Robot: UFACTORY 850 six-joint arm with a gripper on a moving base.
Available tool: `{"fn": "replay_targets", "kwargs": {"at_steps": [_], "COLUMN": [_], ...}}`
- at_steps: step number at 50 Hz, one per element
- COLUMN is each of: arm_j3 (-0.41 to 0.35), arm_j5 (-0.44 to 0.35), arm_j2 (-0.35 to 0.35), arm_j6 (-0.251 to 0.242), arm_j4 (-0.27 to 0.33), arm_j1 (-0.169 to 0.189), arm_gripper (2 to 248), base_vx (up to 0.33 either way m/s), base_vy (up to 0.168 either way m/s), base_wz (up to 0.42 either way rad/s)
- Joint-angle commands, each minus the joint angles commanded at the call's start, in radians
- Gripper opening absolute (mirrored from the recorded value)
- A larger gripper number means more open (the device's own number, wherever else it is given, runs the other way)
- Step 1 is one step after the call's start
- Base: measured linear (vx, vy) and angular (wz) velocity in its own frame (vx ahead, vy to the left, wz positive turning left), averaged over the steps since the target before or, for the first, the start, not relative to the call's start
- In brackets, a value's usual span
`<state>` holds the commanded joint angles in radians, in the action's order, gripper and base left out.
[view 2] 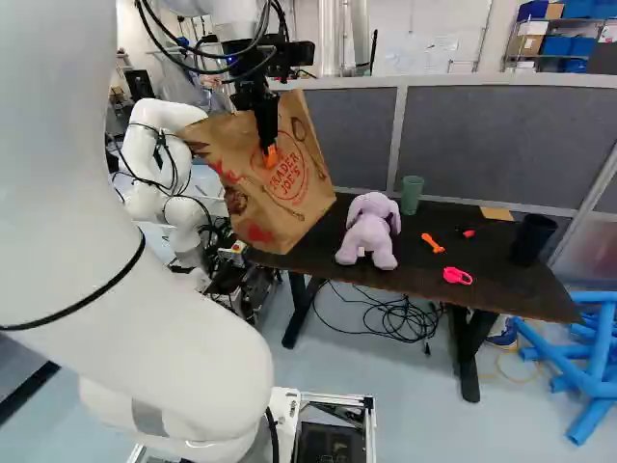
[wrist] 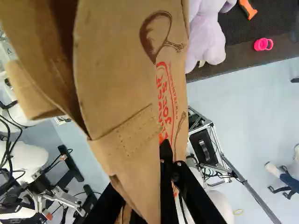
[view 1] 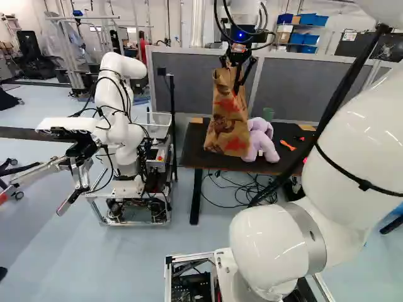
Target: Pick up the bag on the ground and place it on the table
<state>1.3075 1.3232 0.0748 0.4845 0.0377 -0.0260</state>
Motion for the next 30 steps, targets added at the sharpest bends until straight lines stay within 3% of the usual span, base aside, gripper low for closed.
{"fn": "replay_targets", "kwargs": {"at_steps": [19,30], "arm_j3": [0.0,0.013], "arm_j5": [0.0,0.0], "arm_j2": [0.0,-0.014], "arm_j6": [0.0,0.0], "arm_j4": [0.0,0.0], "arm_j1": [0.0,0.0], "arm_gripper": [22,22], "base_vx": [0.105,0.084], "base_vy": [0.058,0.004], "base_wz": [-0.01,-0.006]}}
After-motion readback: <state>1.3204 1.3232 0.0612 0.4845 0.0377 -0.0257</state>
